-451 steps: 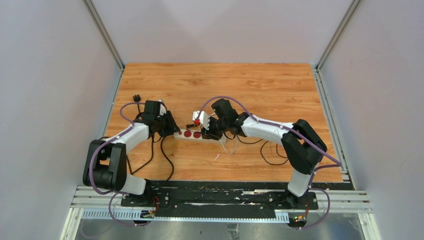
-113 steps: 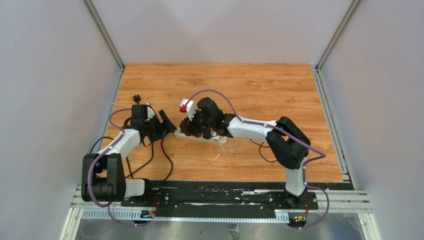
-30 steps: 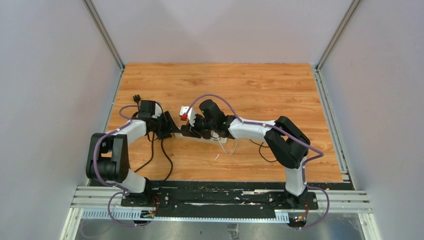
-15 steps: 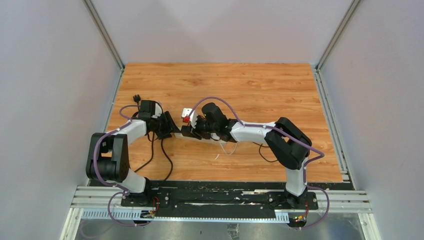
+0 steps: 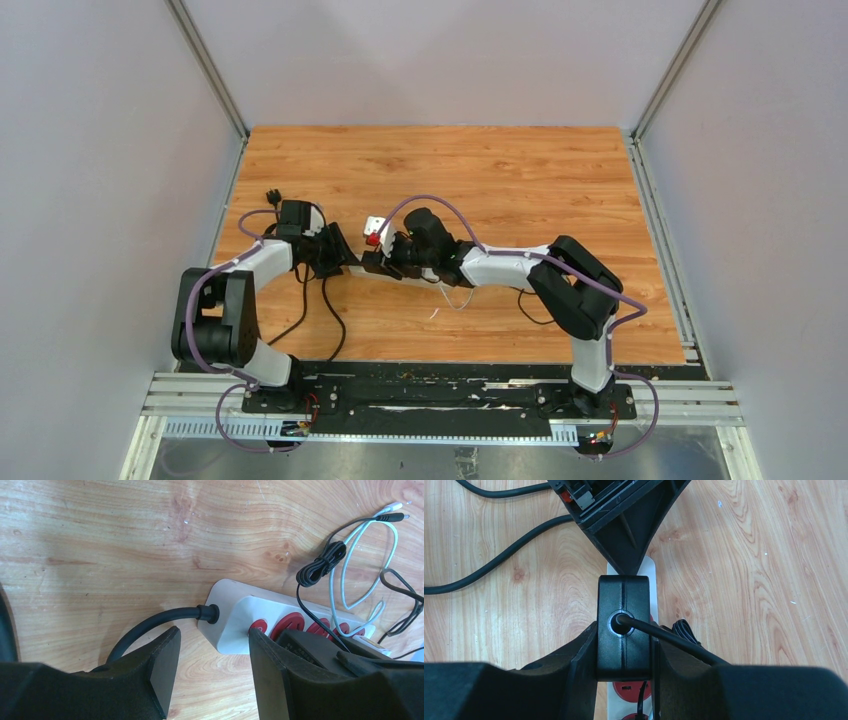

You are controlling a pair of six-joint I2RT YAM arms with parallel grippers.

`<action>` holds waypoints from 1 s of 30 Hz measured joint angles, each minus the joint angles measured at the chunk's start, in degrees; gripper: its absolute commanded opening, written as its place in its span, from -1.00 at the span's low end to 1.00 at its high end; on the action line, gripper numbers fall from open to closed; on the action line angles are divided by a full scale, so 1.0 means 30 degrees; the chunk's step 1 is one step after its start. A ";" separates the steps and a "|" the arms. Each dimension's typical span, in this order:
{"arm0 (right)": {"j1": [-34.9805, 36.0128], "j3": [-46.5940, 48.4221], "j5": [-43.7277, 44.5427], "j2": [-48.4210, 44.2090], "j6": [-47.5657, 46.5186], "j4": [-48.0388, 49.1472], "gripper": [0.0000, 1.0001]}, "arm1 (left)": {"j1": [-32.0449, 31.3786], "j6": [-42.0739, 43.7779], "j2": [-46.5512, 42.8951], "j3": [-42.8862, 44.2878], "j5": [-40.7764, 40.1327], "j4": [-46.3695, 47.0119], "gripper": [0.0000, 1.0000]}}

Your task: Insert the plug

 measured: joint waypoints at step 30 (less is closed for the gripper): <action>0.0124 -0.1829 0.0590 -0.0066 0.0947 0.2987 -1.00 | -0.0029 0.0044 -0.0408 -0.0146 -0.0452 -0.0430 0.04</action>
